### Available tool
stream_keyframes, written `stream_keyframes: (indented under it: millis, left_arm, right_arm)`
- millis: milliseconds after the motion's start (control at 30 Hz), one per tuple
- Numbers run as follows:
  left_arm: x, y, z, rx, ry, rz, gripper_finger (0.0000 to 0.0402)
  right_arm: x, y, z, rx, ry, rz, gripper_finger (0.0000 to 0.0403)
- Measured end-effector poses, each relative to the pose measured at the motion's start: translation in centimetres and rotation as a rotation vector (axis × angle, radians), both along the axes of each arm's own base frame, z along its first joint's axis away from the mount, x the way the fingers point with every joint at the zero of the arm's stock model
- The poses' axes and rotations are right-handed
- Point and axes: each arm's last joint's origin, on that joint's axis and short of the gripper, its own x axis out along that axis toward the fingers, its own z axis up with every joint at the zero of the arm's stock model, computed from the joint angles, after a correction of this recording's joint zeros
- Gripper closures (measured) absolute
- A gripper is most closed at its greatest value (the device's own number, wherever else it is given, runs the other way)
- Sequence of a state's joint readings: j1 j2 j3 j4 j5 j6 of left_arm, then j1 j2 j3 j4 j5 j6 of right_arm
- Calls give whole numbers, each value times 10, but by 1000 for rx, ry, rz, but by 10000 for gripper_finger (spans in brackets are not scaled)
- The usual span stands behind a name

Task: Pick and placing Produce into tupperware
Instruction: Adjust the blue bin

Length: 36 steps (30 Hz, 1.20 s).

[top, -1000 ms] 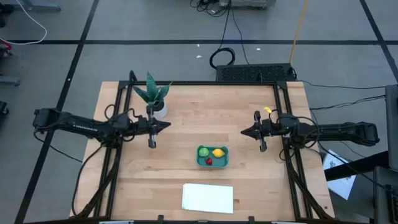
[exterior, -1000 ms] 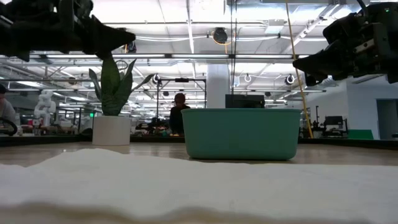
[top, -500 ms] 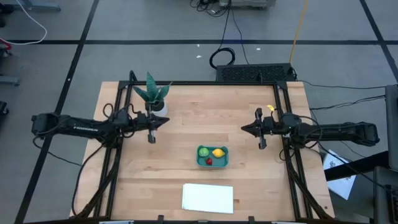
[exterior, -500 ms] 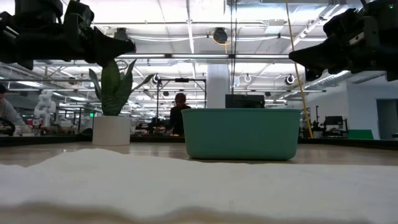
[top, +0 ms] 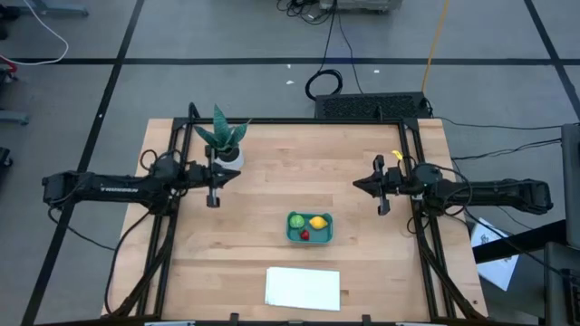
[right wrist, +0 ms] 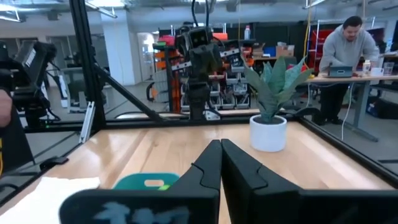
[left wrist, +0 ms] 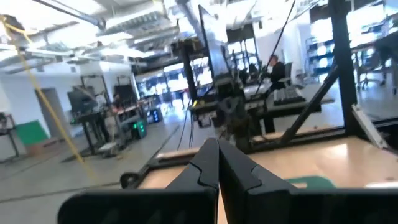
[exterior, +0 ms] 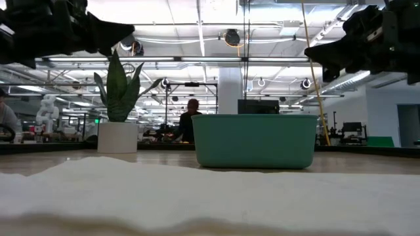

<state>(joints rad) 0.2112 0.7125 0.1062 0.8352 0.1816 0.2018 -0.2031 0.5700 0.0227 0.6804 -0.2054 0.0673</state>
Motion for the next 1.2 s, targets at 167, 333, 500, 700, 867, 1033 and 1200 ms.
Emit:
stream_keyframes:
  millis: [167,333,500,700,867,1033,1200]
  left_arm:
    - [-4,-3,-3,-10,55,46,401]
    - [-8,-7,-2,5,64,82,401]
    - [-11,-11,-5,6,103,111,401]
    - [-14,-16,-7,17,131,147,401]
    - [-14,-20,-8,23,151,147,401]
    - [-14,-22,-9,38,160,124,401]
    - [-14,-22,-9,39,159,121,393]
  right_arm:
    - [-2,1,3,7,-30,5,403]
    - [-4,1,4,4,-28,6,403]
    - [-4,1,1,-1,-1,6,403]
    - [-4,1,-1,-5,18,6,403]
    - [-4,2,-3,-7,36,12,403]
    - [-3,5,-9,-27,97,40,403]
    - [-1,15,-12,14,135,118,403]
